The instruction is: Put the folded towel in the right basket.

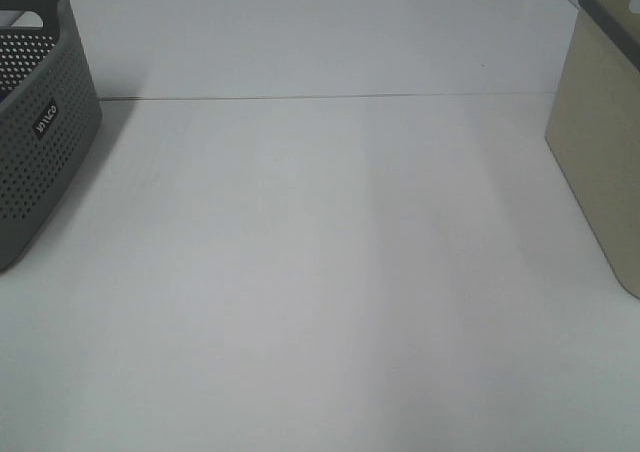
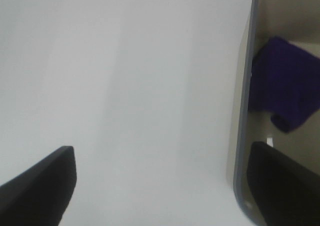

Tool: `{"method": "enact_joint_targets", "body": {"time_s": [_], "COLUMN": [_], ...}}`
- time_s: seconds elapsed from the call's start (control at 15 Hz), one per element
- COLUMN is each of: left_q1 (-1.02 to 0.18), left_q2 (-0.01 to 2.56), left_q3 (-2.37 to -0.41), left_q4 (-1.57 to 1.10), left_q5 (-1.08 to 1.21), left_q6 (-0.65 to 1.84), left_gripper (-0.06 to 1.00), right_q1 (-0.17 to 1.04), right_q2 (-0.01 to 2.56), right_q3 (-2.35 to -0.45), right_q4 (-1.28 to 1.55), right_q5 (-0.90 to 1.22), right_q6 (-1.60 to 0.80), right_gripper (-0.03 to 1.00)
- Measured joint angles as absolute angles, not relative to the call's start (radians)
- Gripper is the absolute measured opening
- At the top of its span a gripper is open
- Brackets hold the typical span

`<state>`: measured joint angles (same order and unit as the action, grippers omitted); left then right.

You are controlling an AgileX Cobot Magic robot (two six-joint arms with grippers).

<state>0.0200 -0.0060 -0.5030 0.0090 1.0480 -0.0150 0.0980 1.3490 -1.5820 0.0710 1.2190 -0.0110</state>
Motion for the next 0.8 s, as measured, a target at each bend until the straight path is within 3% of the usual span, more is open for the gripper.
{"method": "enact_joint_targets", "body": {"time_s": [0.47,0.8], "left_q1": [0.020,0.020], "left_q2": [-0.006,-0.006], "left_q3": [-0.503,-0.503], "left_q4": [0.009,0.009], "left_q5": [1.048,1.048], "left_q6": [-0.015,-0.015], "left_gripper": [0.99,0.99], "right_q1": [0.098,0.098], "right_q2": [0.579,0.187], "right_q3": [-0.820,-0.574], "right_q4": [0.071,0.059], "right_q5": [1.219,1.220], "right_q6": [-0.012,-0.022], "right_gripper": [0.89,0.89]}}
